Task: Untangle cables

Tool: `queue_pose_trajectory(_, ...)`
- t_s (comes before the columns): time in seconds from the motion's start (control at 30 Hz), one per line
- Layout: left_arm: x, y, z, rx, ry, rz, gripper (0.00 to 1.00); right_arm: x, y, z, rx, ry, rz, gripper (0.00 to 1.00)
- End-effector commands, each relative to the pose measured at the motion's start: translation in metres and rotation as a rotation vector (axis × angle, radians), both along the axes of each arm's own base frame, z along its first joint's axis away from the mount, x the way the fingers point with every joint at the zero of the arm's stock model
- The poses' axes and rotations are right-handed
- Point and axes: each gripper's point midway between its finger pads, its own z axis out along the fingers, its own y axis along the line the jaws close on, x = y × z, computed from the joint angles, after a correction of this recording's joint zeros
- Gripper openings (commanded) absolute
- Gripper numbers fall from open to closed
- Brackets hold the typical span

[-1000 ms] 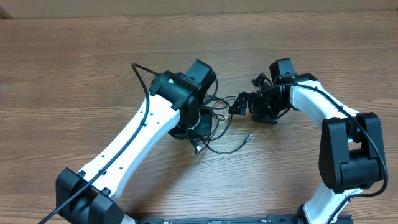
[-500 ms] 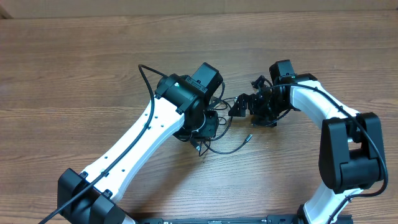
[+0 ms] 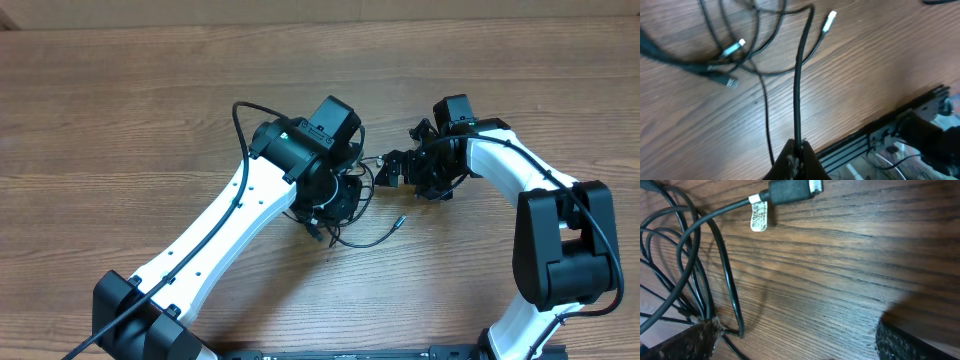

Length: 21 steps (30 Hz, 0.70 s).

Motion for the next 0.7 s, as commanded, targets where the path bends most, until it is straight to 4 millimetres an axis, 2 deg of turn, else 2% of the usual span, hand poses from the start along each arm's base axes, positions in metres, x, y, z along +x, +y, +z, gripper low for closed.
queue_pose_trajectory(0.0, -0.001, -0.007, 0.0, -0.039, -0.014, -0.056, 0.04, 0.002, -0.003, 0.008, -0.013, -0.033, -0.001, 1.0)
queue_pose_trajectory(0.13, 0.018, -0.004, -0.001, -0.007, -0.089, -0.011, 0.04, 0.002, -0.003, 0.008, -0.013, -0.033, -0.001, 1.0)
queue_pose_trajectory(0.3, 0.046, 0.029, -0.007, 0.17, -0.181, 0.232, 0.04, 0.002, -0.003, 0.008, -0.013, -0.033, -0.001, 1.0)
queue_pose_trajectory(0.43, 0.056, 0.04, 0.002, 0.178, -0.203, 0.282, 0.04, 0.002, -0.003, 0.008, -0.013, -0.033, -0.001, 1.0)
queue_pose_trajectory(0.57, 0.069, 0.059, 0.041, 0.147, -0.241, 0.349, 0.04, 0.002, -0.003, 0.008, -0.013, -0.033, -0.001, 1.0)
queue_pose_trajectory(0.67, 0.076, 0.071, 0.085, 0.065, -0.292, 0.403, 0.04, 0.002, -0.003, 0.008, -0.013, -0.033, -0.001, 1.0)
